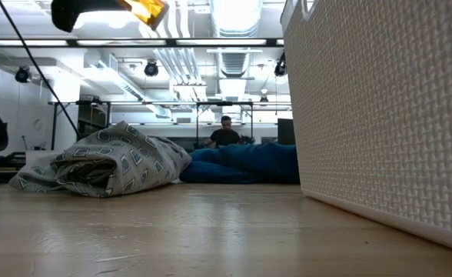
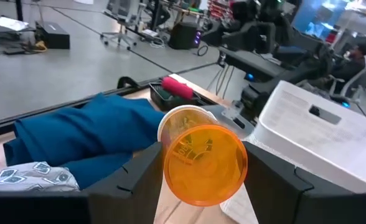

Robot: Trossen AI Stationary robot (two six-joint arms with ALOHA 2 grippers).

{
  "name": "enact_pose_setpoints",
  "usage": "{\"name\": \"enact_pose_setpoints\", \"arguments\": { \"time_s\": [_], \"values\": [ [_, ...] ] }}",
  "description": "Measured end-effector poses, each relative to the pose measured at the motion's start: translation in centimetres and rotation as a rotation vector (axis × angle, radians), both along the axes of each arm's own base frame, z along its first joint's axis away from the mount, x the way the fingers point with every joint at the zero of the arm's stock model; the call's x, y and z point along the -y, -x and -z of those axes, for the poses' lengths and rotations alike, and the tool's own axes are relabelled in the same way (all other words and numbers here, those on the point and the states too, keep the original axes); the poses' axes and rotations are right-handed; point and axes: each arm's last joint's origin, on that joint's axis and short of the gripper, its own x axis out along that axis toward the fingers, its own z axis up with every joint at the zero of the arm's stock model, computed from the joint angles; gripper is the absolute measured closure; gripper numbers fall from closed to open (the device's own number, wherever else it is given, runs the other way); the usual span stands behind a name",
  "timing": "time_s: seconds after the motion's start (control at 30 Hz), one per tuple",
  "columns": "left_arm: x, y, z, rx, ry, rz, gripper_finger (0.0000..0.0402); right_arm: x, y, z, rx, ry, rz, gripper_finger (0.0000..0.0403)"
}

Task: Pick & place medical supplies in basket/bin
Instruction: Put the top orange pill bottle into the transparent bin

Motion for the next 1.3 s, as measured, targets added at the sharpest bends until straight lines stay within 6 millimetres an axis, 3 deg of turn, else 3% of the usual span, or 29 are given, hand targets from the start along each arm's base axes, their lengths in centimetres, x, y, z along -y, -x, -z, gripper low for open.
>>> {"name": "enact_pose_setpoints", "arguments": {
  "time_s": [0.93, 1.3],
  "values": [
    [-5.8, -2.6, -0.8, 0.034, 0.007, -0.155, 0.0199, 0.0, 0.0, 0.0, 0.000, 0.000, 0.000, 0.0092],
    [-6.7, -2.9, -0.8, -0.034, -0.087, -0.130, 0.0199, 0.0, 0.0, 0.0, 0.000, 0.000, 0.000, 0.0092]
  ]
}}
